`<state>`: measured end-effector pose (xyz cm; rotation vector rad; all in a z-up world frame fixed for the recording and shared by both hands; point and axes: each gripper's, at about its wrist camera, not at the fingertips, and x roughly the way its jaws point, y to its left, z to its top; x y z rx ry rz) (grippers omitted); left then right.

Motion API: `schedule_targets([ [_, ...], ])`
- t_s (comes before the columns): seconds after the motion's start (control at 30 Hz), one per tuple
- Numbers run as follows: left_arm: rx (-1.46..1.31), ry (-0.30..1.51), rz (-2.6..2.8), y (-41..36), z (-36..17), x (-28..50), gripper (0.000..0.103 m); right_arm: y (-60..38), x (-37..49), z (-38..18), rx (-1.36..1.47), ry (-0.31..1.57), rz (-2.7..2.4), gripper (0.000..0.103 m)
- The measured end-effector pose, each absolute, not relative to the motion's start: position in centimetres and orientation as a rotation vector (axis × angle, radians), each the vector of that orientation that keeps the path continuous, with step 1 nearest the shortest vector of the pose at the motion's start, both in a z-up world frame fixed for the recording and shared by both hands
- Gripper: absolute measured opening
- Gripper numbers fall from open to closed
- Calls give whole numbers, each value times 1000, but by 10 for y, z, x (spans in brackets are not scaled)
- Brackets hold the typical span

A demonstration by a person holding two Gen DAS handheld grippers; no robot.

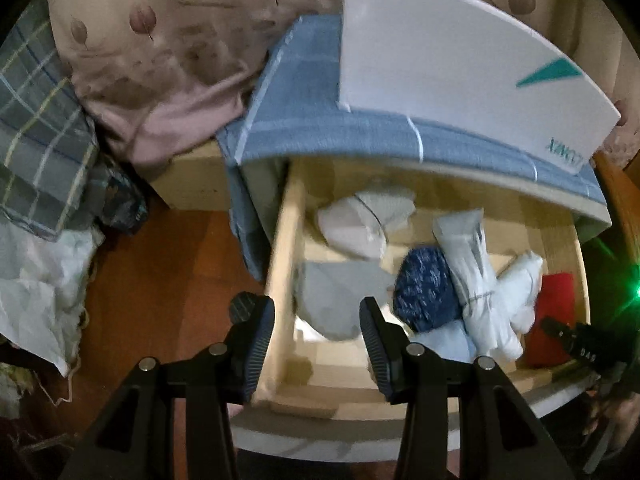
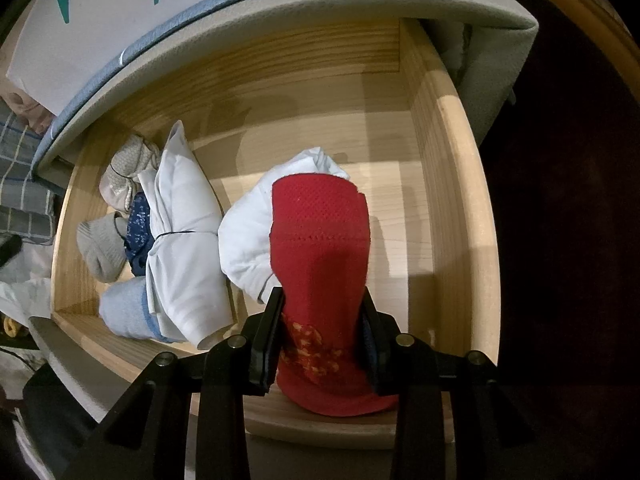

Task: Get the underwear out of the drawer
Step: 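Return the left gripper over the drawer while the right gripper lifts the red sock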

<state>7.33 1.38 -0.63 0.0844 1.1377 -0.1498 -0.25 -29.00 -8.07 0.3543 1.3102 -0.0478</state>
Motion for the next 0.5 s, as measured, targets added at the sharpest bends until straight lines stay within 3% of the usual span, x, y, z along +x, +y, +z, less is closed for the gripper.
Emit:
schedule_targets([
  [0.5, 169, 1055, -143, -1, -20, 56, 45, -286, -5, -73, 340, 1281, -58, 31],
])
